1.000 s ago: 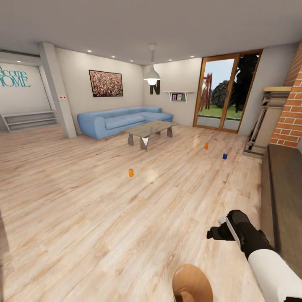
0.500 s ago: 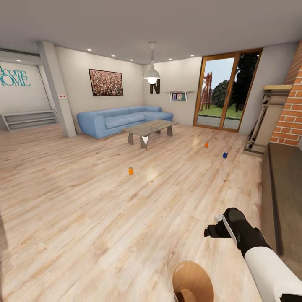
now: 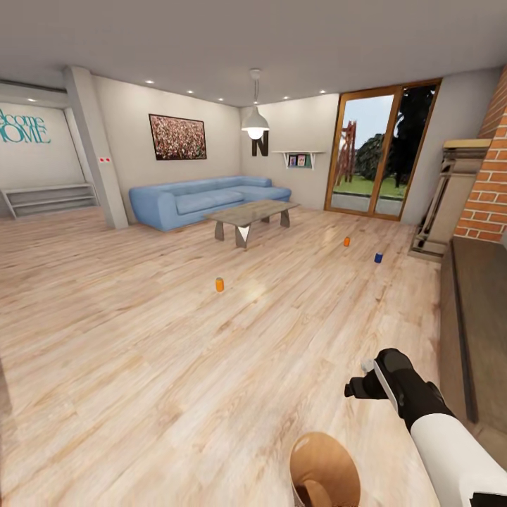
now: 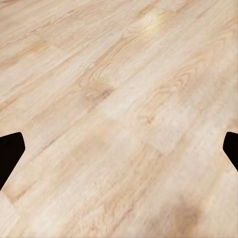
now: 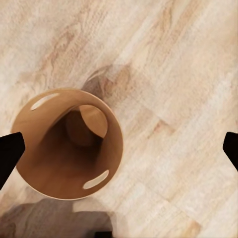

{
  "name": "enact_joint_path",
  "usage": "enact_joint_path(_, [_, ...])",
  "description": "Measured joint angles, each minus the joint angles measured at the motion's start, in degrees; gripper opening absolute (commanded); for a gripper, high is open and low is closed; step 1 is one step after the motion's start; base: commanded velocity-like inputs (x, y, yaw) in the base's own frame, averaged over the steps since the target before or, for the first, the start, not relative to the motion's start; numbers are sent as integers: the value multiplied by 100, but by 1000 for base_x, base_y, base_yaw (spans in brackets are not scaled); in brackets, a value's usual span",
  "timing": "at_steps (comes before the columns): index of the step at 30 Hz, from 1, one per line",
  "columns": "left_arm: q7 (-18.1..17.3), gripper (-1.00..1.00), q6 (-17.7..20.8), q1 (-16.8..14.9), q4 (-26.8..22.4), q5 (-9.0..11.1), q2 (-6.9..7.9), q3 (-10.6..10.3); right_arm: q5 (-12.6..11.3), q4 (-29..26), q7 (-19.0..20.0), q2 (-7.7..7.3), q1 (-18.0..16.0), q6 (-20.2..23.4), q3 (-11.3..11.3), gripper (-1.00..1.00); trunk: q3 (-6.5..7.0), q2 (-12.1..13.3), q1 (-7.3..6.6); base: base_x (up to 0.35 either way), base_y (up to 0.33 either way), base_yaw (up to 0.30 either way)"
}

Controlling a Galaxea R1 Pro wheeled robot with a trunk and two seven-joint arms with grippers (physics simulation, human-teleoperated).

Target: Put the three can of soda from the living room inside the tash can in the kitchen.

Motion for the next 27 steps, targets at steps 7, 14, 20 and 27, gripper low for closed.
enact_joint_path(7, [0, 100, 1, 0, 0, 0, -1, -2, -3, 15, -13, 5, 2, 0, 12, 100, -126, -281, 154, 0, 0, 0])
enact_joint_path(14, [-3, 100, -2, 0, 0, 0, 2, -5, -3, 34, -22, 11, 1, 0, 18, 100, -251, -561, 307, 0, 0, 0])
enact_joint_path(20, [-5, 100, 3, 0, 0, 0, 3, -6, -3, 38, -22, 12, 2, 0, 16, 100, -359, -802, 439, 0, 0, 0])
enact_joint_path(27, [-8, 100, 4, 0, 0, 0, 8, -3, -3, 43, -24, 12, 0, 0, 11, 100, -485, -1083, 593, 0, 0, 0])
